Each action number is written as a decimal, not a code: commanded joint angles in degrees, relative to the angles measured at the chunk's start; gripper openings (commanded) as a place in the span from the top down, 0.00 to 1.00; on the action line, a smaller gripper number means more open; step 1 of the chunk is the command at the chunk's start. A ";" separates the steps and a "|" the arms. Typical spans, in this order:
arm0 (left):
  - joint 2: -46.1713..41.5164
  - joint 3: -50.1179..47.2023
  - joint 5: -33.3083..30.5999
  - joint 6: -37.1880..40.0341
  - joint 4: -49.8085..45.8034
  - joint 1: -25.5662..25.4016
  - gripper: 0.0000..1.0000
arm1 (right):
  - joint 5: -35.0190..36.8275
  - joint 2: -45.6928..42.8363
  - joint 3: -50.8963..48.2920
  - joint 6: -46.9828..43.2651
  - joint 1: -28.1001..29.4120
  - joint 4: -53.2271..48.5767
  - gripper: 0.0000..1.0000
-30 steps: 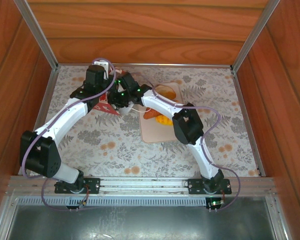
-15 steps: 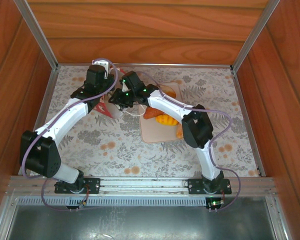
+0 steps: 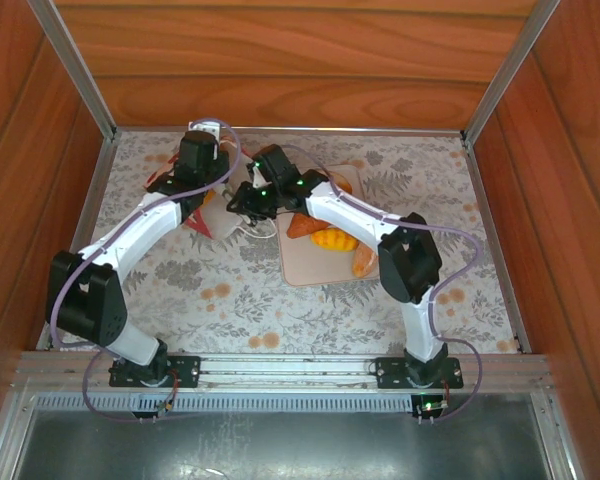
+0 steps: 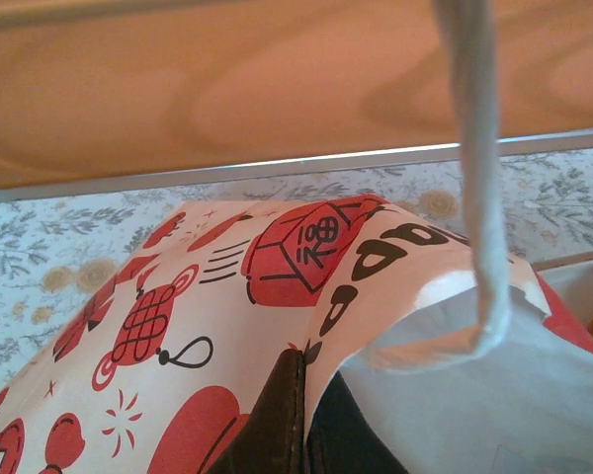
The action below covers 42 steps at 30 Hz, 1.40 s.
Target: Take the fake bread out of the paper bag
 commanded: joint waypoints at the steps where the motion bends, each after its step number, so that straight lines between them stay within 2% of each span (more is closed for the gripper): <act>1: 1.60 3.01 -3.92 0.24 -3.36 0.29 1.00 | 1.01 -5.49 -1.70 -2.51 -0.64 1.50 1.00; 13: 3.81 5.39 -3.68 -0.84 -3.81 0.28 1.00 | -0.01 -11.86 -5.90 -5.18 -0.82 -4.21 1.00; 24: 3.29 5.09 -5.28 0.14 -4.28 1.32 1.00 | 4.32 -19.64 -7.35 -11.13 -0.82 -16.19 1.00; 34: 3.38 4.99 -4.84 0.30 -4.28 1.61 1.00 | 6.71 -26.88 -9.70 -13.00 -1.25 -22.36 1.00; 42: 2.95 4.98 -4.94 0.65 -5.11 1.69 1.00 | 10.76 -34.08 -10.15 -16.11 -2.29 -34.04 1.00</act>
